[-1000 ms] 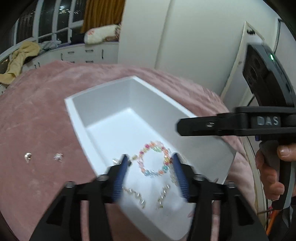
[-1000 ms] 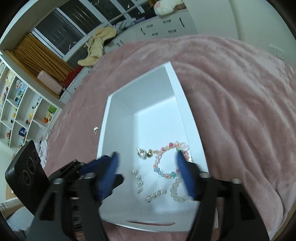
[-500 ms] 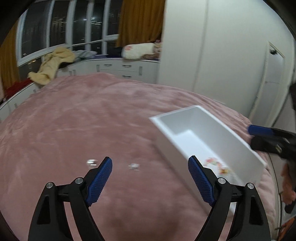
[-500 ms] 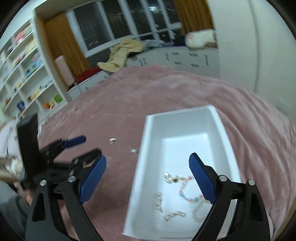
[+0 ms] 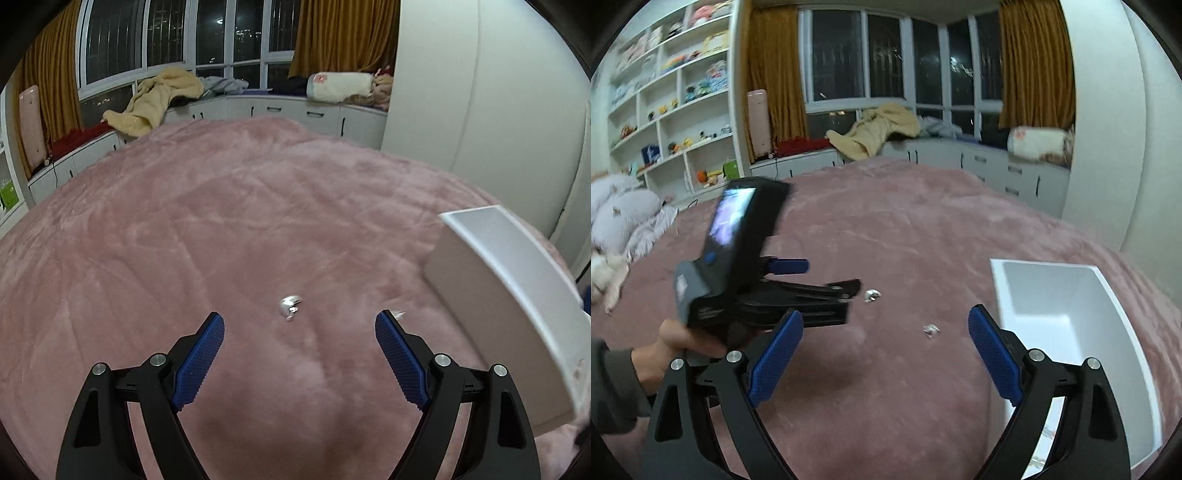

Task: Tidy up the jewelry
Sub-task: 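Grasp the silver crescent earring with the left tool while the right grasps a flower earring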

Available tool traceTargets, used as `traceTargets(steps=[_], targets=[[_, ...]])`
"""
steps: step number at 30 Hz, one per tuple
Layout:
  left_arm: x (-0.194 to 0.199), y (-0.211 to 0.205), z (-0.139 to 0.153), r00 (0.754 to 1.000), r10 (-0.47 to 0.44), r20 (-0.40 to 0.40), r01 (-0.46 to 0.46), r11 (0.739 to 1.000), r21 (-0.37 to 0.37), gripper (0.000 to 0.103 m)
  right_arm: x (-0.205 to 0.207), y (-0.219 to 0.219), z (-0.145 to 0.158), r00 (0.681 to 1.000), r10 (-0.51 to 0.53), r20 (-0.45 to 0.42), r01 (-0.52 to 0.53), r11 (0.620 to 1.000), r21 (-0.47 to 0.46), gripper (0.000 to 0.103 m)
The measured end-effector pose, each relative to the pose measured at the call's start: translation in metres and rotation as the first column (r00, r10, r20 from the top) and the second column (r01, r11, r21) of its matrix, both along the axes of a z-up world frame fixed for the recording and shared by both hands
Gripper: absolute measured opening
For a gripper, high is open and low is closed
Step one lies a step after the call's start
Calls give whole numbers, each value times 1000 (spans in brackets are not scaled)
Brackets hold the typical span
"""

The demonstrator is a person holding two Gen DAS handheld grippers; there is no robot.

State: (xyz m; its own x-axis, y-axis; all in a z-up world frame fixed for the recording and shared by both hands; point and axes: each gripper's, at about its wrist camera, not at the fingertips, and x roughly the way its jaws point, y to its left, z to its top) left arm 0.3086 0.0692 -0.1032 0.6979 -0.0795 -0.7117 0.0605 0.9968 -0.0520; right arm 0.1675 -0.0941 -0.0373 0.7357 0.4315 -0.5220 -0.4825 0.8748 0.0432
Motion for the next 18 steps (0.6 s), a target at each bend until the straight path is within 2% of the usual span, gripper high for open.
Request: traceTargets(steps=[4, 7, 9, 13, 18], targets=[[18, 9, -20, 999, -11, -34, 11, 1000, -15, 79, 10, 17, -36, 1000, -16, -18, 14, 998, -55, 90], [30, 10, -32, 998, -37, -50, 36, 999, -12, 75, 30, 23, -67, 995, -79, -67, 73, 993, -88, 90], [38, 9, -40, 996, -51, -68, 50, 999, -19, 73, 43, 24, -82, 985, -142, -103, 130, 985, -112, 90], [54, 6, -55, 993, -58, -100, 57, 998, -18, 65, 73, 30, -103, 976, -173, -132, 158, 981, -113, 88], [76, 3, -73, 987, -45, -154, 44, 999, -7, 52, 121, 23, -124, 949, -221, -224, 209, 975, -78, 72]])
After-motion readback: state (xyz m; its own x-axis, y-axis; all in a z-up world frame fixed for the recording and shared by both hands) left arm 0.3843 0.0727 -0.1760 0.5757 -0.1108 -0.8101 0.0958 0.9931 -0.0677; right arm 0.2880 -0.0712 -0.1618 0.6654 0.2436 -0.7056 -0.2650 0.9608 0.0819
